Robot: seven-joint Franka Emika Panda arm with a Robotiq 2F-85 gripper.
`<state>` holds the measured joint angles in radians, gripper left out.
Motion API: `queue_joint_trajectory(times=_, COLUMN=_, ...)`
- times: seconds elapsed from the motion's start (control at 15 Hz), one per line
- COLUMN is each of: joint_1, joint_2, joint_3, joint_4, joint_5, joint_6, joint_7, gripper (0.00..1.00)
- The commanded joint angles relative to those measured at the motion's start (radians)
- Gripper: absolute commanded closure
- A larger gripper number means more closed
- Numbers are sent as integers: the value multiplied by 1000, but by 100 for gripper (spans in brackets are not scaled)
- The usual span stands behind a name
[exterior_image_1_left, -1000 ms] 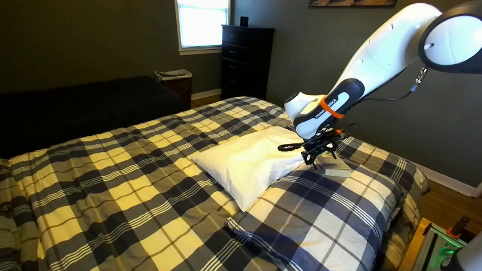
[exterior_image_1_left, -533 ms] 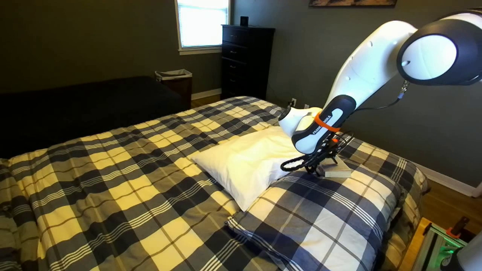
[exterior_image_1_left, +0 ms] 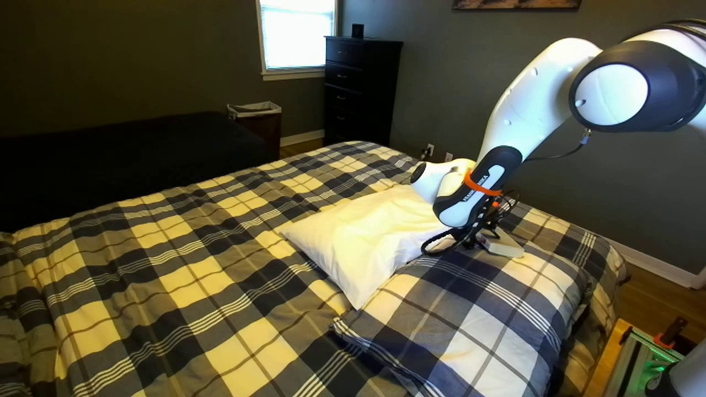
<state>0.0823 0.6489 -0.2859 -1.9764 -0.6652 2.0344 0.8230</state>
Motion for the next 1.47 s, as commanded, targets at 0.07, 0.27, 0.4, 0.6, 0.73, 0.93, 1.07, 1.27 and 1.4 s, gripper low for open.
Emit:
queue_joint_trajectory(times=0.07, joint_1=-28, joint_2=5, joint_3=-32, joint_4=22, joint_5=-67, joint_6=-26, joint_7=74, gripper=88)
queue_joint_trajectory(times=0.27, joint_1=-61, joint_2=-6, joint_3=-64, joint_4=40, joint_5=-96, joint_6=-22, joint_7=127, gripper=92)
queue_joint_trajectory(times=0.4, joint_1=-92, joint_2=-6, joint_3=-85, joint_4=62, joint_5=-107, joint_6=-24, joint_7=152, gripper=92)
queue_joint_trajectory(times=0.6, joint_1=-155, joint_2=5, joint_3=-104, joint_4=116, joint_5=-107, joint_6=-27, joint_7=164, gripper=92)
queue_joint_trajectory(times=0.73, joint_1=-203, joint_2=13, joint_3=-108, joint_4=156, joint_5=-81, joint_6=-42, joint_7=142, gripper=92)
queue_joint_trajectory(times=0.93, joint_1=-283, joint_2=43, joint_3=-106, joint_4=243, joint_5=-32, joint_6=-79, joint_7=110, gripper=92)
queue_joint_trajectory(times=1.07, joint_1=-332, joint_2=40, joint_3=-64, joint_4=265, joint_5=42, joint_6=-122, joint_7=-26, gripper=92)
queue_joint_trajectory(times=1.27, joint_1=-316, joint_2=25, joint_3=-93, joint_4=237, joint_5=23, joint_6=-85, joint_7=0, gripper=67)
queue_joint_trajectory(times=1.4, joint_1=-316, joint_2=31, joint_3=-86, joint_4=242, joint_5=34, joint_6=-89, joint_7=-10, gripper=67)
